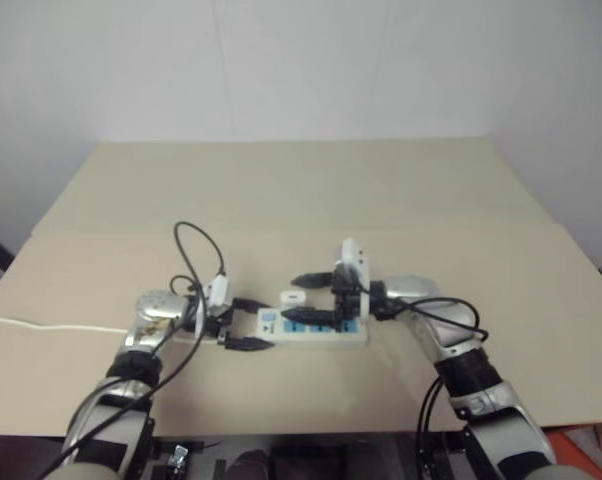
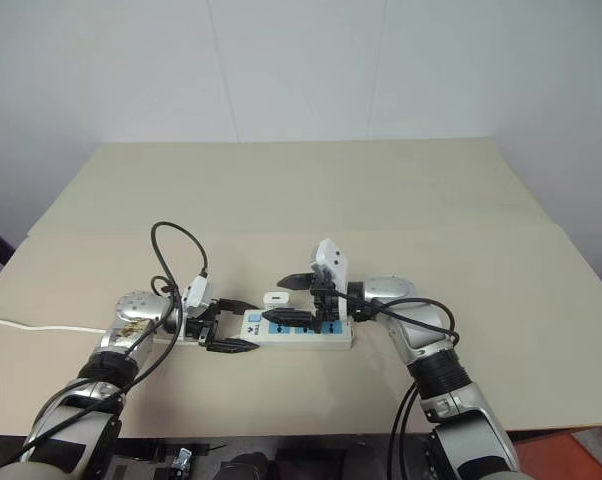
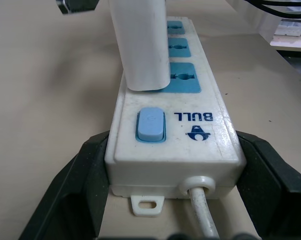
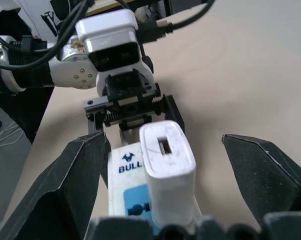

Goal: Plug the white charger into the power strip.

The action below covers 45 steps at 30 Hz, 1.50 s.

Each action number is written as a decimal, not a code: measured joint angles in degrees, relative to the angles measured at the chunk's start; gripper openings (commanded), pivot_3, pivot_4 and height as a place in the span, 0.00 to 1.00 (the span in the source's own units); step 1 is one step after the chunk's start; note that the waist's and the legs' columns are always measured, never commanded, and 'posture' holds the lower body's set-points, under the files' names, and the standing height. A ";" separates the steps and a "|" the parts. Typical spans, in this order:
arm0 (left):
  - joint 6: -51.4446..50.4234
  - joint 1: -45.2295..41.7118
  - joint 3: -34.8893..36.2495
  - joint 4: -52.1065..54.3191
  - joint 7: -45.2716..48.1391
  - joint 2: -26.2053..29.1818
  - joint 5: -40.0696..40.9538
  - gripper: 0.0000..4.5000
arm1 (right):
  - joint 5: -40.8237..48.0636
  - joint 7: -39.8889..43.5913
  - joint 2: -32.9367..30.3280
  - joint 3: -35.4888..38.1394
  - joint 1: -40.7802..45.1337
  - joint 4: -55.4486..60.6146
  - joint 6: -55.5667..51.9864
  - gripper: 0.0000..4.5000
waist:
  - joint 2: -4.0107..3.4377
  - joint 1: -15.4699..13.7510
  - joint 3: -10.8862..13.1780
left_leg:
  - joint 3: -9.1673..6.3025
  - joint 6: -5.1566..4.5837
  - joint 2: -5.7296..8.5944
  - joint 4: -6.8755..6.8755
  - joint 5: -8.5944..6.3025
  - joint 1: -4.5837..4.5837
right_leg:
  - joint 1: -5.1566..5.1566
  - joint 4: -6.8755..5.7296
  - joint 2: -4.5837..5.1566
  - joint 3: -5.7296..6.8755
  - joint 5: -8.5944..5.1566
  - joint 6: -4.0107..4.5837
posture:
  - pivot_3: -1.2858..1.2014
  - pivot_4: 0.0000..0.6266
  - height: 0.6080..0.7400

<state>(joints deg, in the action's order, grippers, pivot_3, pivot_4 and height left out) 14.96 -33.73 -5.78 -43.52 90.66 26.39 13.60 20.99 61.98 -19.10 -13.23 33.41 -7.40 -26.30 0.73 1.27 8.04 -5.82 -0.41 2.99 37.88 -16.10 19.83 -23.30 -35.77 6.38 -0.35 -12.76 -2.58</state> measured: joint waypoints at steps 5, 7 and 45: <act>0.00 0.01 0.01 0.00 -0.02 0.02 0.00 0.75 | -0.42 0.28 0.11 -0.19 0.00 -0.03 0.24 0.49 | 0.00 0.01 0.00 | 0.00 0.00 0.00 0.00 0.00 0.00 | 0.00 0.00 0.00 0.00 0.00 0.00 | 0.52 0.24 1.00; 0.00 0.02 0.02 0.00 -0.01 0.03 0.00 0.75 | -0.62 0.33 0.11 -0.32 -0.01 -0.04 0.32 0.33 | 0.00 0.01 0.00 | 0.00 0.00 0.00 0.00 0.00 0.00 | 0.00 0.00 0.00 0.00 0.00 0.00 | 0.52 0.24 1.00; -0.05 0.45 0.18 -0.19 0.03 0.85 -0.21 0.75 | -6.78 6.43 3.04 -2.06 0.07 -12.26 24.70 0.25 | 0.00 0.96 -0.01 | 0.11 0.00 -0.01 -0.02 0.00 -0.50 | 0.27 0.03 -0.03 -0.18 -0.01 -0.01 | 0.52 0.24 1.00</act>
<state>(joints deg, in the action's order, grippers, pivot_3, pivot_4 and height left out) 14.91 -33.28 -5.60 -43.71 90.69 27.23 13.39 14.21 68.42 -16.06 -15.29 33.48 -19.66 -1.59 0.73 2.23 8.04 -5.71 -0.41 2.98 37.86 -16.10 19.33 -23.02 -35.75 6.35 -0.53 -12.77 -2.59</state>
